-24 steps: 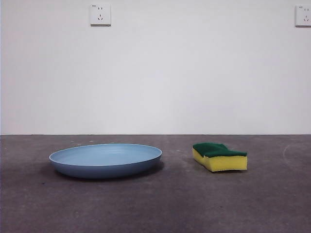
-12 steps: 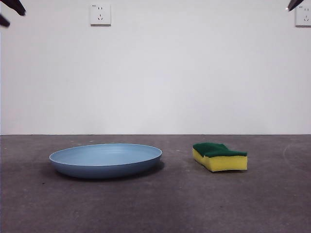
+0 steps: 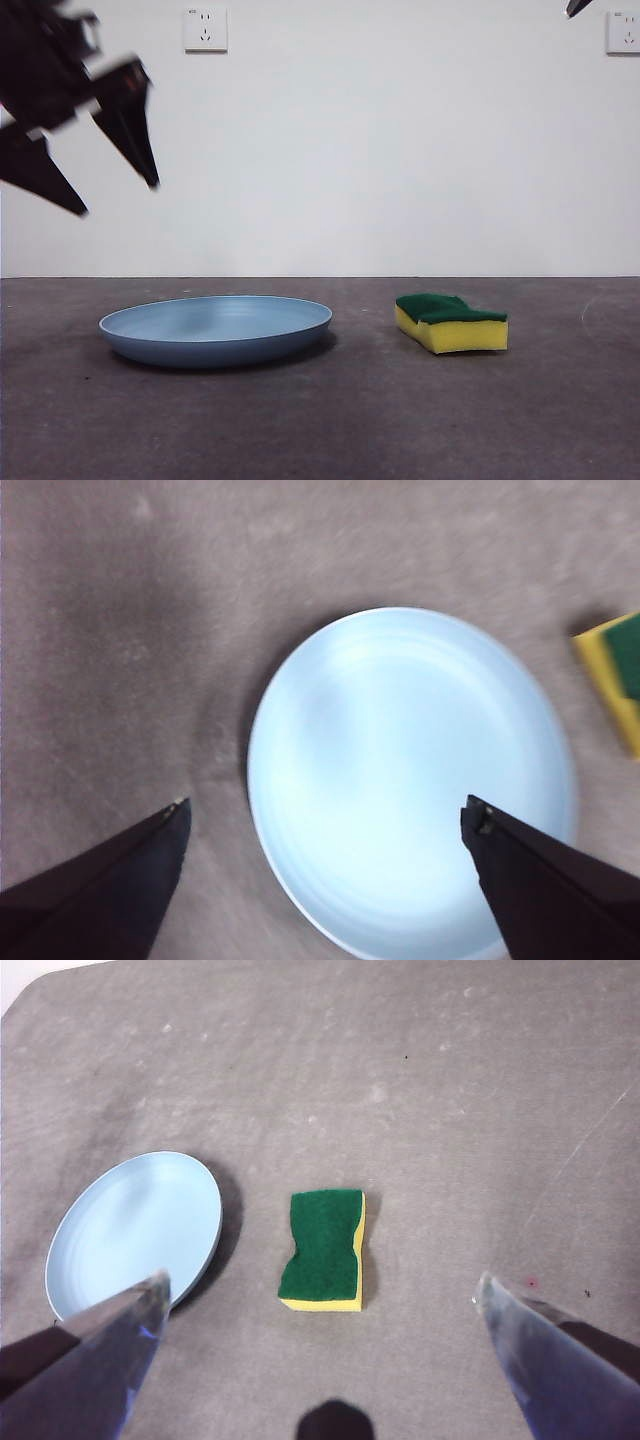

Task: Pick up the plate,pick up the cloth,clean the plate with the cloth

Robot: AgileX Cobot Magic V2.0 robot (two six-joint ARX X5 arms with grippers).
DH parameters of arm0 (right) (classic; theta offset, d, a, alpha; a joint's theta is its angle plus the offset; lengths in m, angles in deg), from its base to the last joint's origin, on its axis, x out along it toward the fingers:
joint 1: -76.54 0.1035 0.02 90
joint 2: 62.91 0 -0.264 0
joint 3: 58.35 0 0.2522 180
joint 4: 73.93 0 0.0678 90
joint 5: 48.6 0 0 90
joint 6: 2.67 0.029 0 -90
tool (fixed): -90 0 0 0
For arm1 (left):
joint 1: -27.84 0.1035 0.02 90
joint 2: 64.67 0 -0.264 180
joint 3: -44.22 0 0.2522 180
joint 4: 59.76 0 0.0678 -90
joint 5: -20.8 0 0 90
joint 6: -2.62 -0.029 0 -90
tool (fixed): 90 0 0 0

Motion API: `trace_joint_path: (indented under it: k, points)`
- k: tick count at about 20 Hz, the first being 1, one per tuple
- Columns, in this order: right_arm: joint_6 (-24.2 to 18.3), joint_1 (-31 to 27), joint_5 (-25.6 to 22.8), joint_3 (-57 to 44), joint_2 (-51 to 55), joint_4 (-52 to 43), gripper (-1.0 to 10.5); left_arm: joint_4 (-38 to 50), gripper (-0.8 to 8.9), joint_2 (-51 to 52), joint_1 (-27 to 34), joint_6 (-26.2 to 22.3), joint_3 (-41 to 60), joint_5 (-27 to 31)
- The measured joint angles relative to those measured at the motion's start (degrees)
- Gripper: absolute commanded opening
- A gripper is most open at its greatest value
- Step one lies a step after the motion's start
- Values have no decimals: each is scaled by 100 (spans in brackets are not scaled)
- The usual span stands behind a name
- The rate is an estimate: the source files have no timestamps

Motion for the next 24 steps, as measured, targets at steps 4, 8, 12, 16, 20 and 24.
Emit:
trace_joint_path:
  k: [4, 8, 12, 16, 20, 24]
  points:
    - [0, 0, -2, 0, 0, 20, 564, 28, 457, -898, -166, -162, -212, 605]
    - [0, 0, -2, 0, 0, 50, 564, 109, 457, -1521, -188, -203, -212, 625]
    - [2, 0, 0, 0, 0, 50, 564, 166, 457, -1794, -289, -205, -212, 647]
    - [2, 0, 0, 0, 0, 50, 564, 337, 149, -1836, -431, -205, -212, 651]
    - [2, 0, -2, 0, 0, 52, 564, 334, -8, -1834, -490, -289, -212, 649]
    - [2, 0, 0, 0, 0, 52, 564, 334, -8, -1836, -487, -315, -212, 658]
